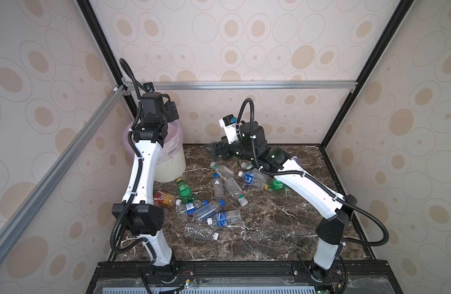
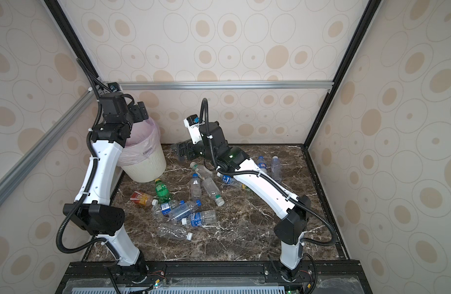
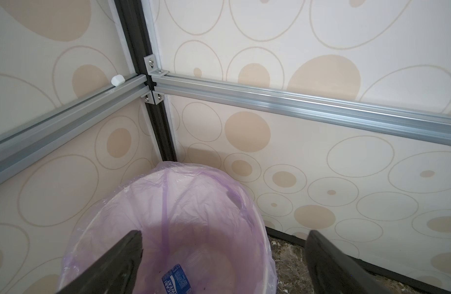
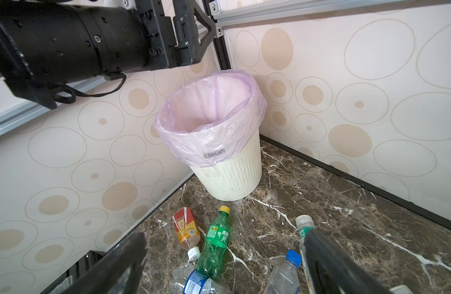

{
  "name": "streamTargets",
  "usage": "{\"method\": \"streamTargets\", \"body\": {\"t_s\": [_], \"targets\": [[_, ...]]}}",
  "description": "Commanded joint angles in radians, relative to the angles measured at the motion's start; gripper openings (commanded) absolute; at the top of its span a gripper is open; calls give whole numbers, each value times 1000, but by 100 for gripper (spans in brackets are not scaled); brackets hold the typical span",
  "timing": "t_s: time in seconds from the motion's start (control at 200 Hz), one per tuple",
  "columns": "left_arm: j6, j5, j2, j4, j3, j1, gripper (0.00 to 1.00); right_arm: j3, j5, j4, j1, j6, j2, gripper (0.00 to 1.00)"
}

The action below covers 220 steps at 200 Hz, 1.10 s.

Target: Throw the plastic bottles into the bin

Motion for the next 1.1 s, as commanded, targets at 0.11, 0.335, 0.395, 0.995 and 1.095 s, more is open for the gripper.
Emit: {"method": "streamTargets", "body": {"t_s": [0.11,0.335,0.395,0.995,1.095], "targets": [[0,61,96,-164,76,1,99,8,45,-67,0,26,-27,100],[11,102,161,-208,96,-9,94,-42,41,-72,-15,55,-39,100],[16,100,179,-220,104,-11,85,-60,39,-67,-17,61,-45,100],[11,162,263,-311,121,-25,39,-149,56,-38,-23,98,-69,100],[16,173,264,-309,116,-29,31,-151,59,-39,-23,103,-71,100]]}}
